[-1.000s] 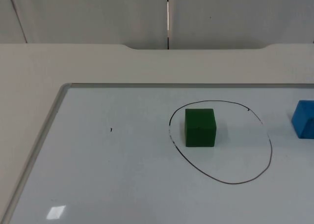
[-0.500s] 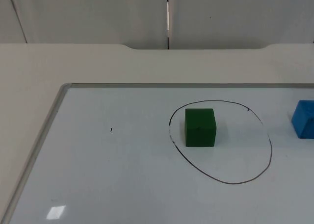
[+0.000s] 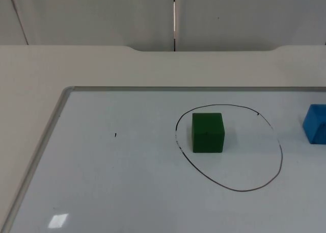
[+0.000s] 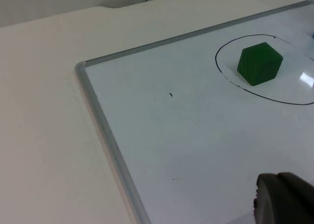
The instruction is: Push the two cubes into the marked area.
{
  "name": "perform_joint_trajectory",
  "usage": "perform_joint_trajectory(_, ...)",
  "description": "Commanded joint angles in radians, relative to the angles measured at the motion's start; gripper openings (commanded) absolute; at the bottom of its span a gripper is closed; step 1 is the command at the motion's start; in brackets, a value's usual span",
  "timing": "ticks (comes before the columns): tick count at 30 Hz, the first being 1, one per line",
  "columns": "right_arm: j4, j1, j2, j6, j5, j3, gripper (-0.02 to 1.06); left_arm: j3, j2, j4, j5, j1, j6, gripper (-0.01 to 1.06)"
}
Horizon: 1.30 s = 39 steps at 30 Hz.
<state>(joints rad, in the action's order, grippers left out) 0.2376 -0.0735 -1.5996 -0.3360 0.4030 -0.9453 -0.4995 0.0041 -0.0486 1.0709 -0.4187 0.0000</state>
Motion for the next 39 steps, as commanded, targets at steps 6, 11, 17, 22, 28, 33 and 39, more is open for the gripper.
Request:
perform_joint_trajectory(6, -0.005, 0.008, -0.052, -0.029, -0.050, 0.004, 0.00, 0.005, -0.004, 0.007, 0.003, 0.001, -0.006, 0.00)
perform_joint_trajectory(11, -0.005, 0.008, -0.135, -0.038, -0.053, 0.004, 0.00, 0.005, -0.004, 0.008, 0.003, 0.001, -0.006, 0.00)
perform_joint_trajectory(17, -0.005, 0.008, -0.227, -0.038, -0.094, 0.004, 0.00, 0.005, -0.004, 0.008, 0.003, 0.001, -0.006, 0.00)
perform_joint_trajectory(22, -0.005, 0.008, -0.293, -0.057, -0.162, 0.004, 0.00, 0.005, -0.004, 0.008, 0.003, 0.001, -0.006, 0.00)
perform_joint_trajectory(28, -0.011, 0.008, -0.322, -0.083, -0.206, 0.004, 0.00, 0.005, -0.004, 0.008, 0.003, 0.001, -0.006, 0.00)
perform_joint_trajectory(33, -0.039, 0.005, -0.322, -0.083, -0.223, 0.004, 0.00, 0.005, -0.004, 0.008, 0.003, 0.001, -0.006, 0.00)
perform_joint_trajectory(39, -0.064, -0.004, -0.322, -0.083, -0.245, 0.004, 0.00, 0.005, -0.004, 0.008, 0.003, 0.001, -0.006, 0.00)
